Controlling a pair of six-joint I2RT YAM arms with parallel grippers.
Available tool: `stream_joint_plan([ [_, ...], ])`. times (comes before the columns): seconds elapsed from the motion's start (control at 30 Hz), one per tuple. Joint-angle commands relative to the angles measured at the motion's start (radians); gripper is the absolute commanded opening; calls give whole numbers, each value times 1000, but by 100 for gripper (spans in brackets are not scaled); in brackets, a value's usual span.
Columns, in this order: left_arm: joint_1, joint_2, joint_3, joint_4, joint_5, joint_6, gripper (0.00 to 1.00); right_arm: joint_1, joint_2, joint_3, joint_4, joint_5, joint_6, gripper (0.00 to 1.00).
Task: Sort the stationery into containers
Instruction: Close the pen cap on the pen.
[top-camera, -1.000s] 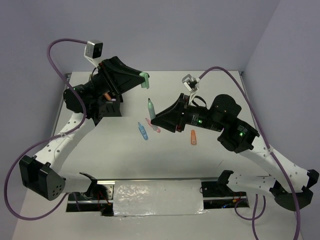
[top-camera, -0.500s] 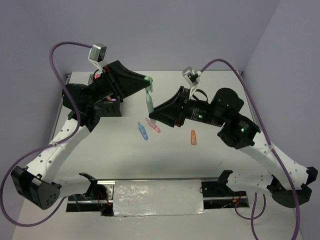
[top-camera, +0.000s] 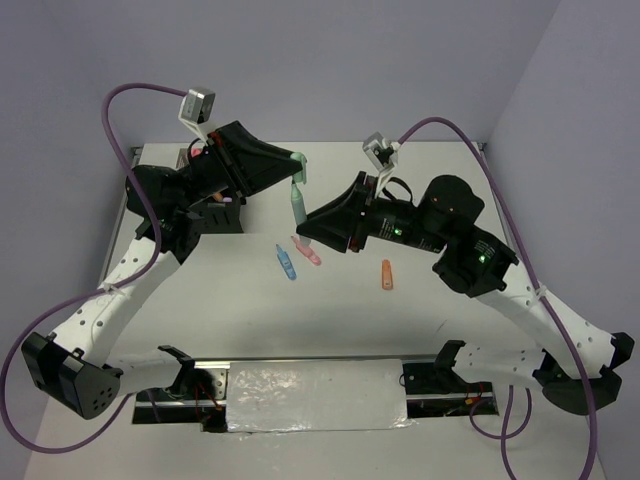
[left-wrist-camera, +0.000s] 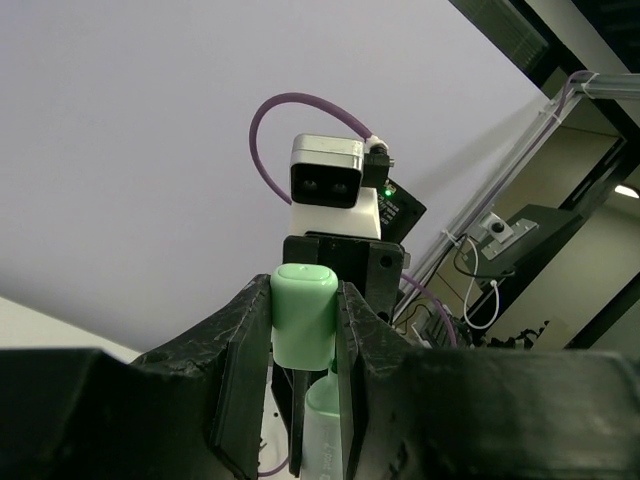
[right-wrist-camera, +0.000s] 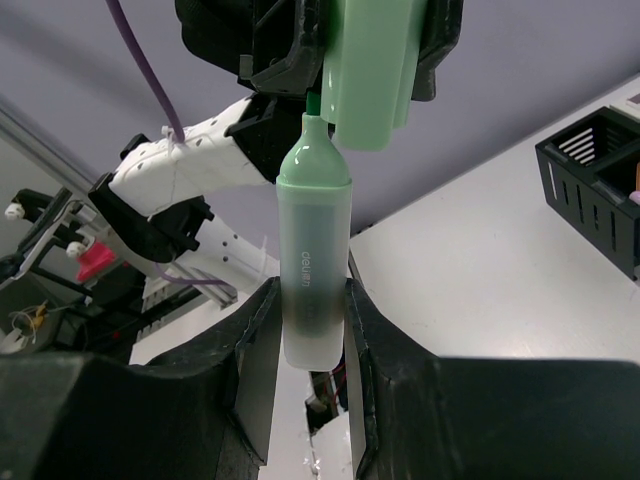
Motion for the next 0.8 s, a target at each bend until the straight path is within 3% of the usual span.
stream_joint_plan([
  [0.0, -6, -8, 44, 24, -15, 32, 1, -8, -29, -12, 26, 1, -12, 15],
  [0.77, -4, -16, 24, 15, -26, 39, 1, -51, -49, -39, 20, 16, -12, 14],
])
